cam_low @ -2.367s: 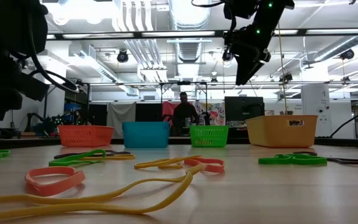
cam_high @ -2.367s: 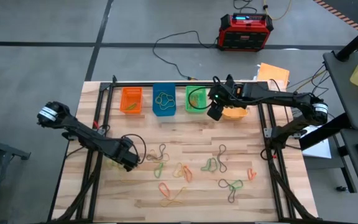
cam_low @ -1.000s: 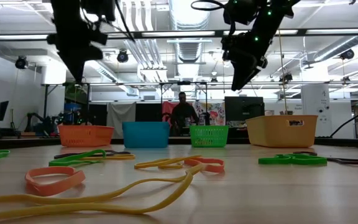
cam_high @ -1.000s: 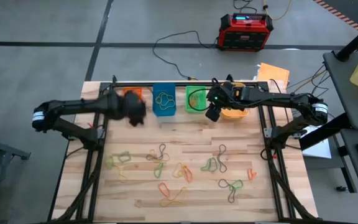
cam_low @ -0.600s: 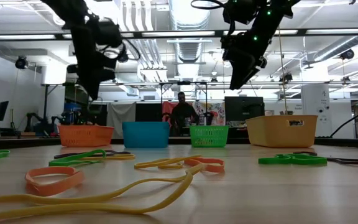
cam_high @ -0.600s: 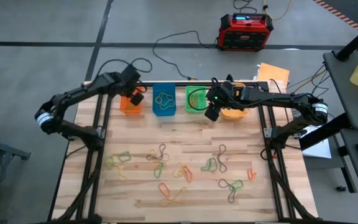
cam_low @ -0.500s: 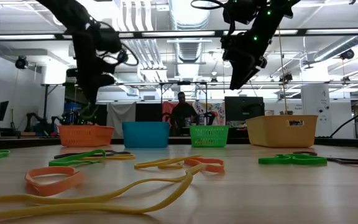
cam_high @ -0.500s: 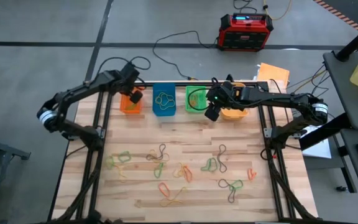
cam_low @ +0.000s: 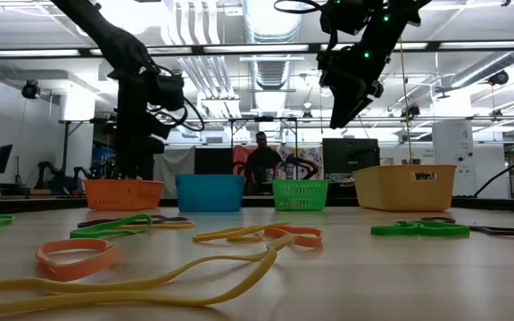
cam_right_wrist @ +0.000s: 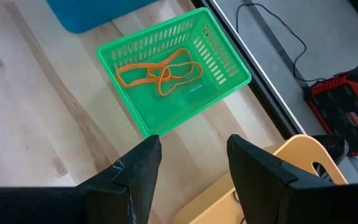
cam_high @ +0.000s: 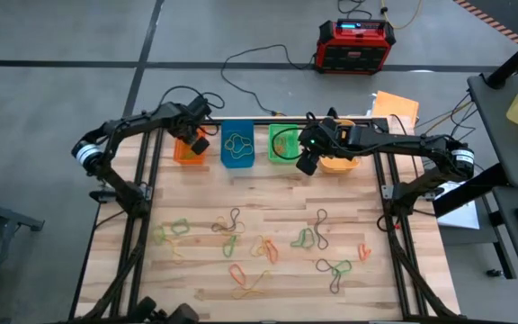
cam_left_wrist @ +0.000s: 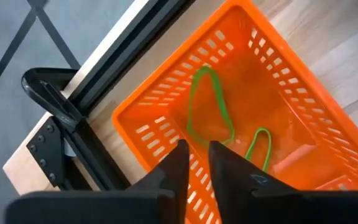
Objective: Sort rubber bands into baskets
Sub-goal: Put the green rubber band into the orange bin
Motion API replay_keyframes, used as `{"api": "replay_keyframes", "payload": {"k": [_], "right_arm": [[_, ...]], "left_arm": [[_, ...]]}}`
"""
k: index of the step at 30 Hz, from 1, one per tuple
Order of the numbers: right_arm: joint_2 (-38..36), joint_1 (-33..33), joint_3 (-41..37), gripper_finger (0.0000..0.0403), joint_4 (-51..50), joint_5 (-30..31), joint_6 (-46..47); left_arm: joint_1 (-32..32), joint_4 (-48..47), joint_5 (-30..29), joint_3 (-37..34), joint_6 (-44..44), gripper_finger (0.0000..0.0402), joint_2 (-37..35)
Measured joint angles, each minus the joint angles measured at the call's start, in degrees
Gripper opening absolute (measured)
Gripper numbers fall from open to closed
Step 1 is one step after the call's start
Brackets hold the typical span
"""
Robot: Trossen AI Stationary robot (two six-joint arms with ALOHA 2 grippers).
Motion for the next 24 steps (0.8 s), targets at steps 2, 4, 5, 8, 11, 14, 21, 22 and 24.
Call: {"api": "replay_keyframes", "payload": {"k": [2,4,5,8,11,14,21,22,24], "right_arm": [[0.0,-0.01,0.0,0.018,0.01,0.0,0.0],[0.0,0.0,0.0,0.018,-0.01,0.0,0.0],[0.0,-0.01,0.0,0.018,0.01,0.0,0.0],[0.0,0.0,0.0,0.018,0.0,0.0,0.0],[0.0,0.0,0.0,0.018,-0.01,-0.02,0.05],[0.0,0.0,0.0,0.018,-0.33,-0.04,1.23],[0.0,0.35,-1.13,0.018,-0.36,-3.63,1.52],[0.0,0.51,-1.48,0.018,-0.33,-4.2,1.51],[0.0,1.25,-2.16,0.018,-0.34,-4.47,1.49]], "left_arm": [[0.0,0.27,-0.07,0.0,-0.01,0.0071,0.5],[0.0,0.27,-0.14,0.0,-0.01,0.009,0.55],[-0.02,0.29,-0.15,0.0,0.01,0.0099,0.31],[-0.16,0.17,-0.25,0.0,-0.02,0.012,-1.28],[-0.69,-1.2,-0.31,0.0,-1.33,0.0132,-4.48],[-3.09,-2.81,-0.04,-0.03,-3.71,0.0134,-8.94],[-18.36,3.45,1.63,-3.0,-6.89,0.0135,-19.41],[-20.86,4.85,1.63,-3.77,-6.89,0.0135,-20.59],[-25.7,6.54,1.63,-5.08,-7.06,0.0135,-22.48]]}}
